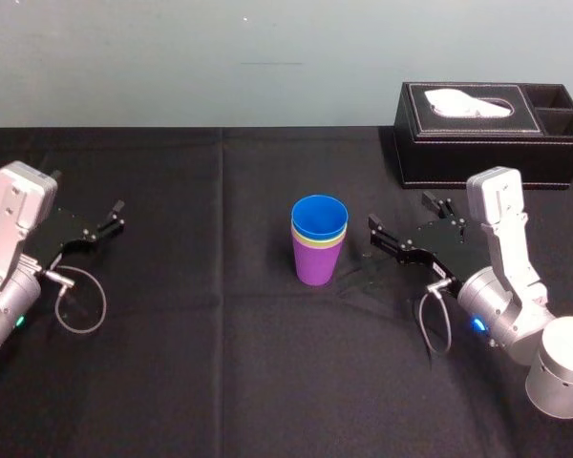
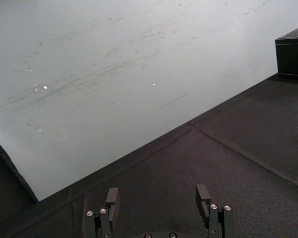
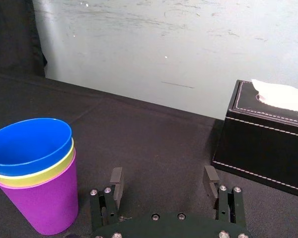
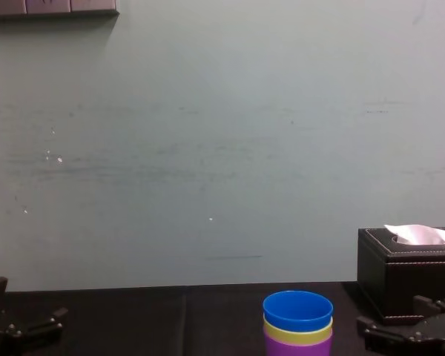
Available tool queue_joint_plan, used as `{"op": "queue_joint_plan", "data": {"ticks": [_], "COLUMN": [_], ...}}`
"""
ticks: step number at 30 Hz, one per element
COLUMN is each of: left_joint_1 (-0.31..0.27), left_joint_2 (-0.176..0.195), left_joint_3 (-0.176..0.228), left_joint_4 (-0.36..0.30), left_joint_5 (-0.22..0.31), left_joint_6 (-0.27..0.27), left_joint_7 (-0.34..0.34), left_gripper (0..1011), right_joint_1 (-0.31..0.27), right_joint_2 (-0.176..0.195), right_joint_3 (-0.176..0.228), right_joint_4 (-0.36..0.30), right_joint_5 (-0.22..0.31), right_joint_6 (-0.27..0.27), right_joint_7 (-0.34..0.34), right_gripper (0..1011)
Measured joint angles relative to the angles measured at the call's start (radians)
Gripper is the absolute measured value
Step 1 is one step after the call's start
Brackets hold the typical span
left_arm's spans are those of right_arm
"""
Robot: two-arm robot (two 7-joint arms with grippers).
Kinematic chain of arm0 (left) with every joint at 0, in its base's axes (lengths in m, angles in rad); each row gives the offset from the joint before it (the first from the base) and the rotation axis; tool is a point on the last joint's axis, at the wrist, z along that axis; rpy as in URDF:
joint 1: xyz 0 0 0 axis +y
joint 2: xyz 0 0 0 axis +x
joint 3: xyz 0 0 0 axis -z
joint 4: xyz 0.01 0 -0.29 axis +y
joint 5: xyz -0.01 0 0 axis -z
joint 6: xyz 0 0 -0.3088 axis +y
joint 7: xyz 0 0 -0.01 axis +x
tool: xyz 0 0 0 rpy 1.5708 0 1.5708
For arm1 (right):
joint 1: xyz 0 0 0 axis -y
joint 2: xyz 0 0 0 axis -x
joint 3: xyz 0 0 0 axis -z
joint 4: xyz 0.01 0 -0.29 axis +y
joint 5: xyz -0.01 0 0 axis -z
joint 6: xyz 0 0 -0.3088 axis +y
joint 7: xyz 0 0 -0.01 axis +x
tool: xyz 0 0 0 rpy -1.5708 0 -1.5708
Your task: Stack the three plastic cups sequentially using one hand.
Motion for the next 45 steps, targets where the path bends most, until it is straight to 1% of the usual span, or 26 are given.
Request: {"op": "queue_joint_plan", "data": {"ticks": [45], "left_joint_1": [0.0], "left_joint_2": [0.0], "left_joint_3": [0.0], "left_joint_4": [0.0], "left_joint_5": [0.0], "left_joint_6": [0.0], "left_joint_7": [0.0], "left_gripper": [1011], "right_joint_1": [0.0], "right_joint_2": [0.0], "right_joint_3": [0.0], "right_joint_4": [0.0], "right_joint_5": [0.0], "right_joint_6": [0.0], "right_joint_7": [0.0], "right_gripper": [1003]}}
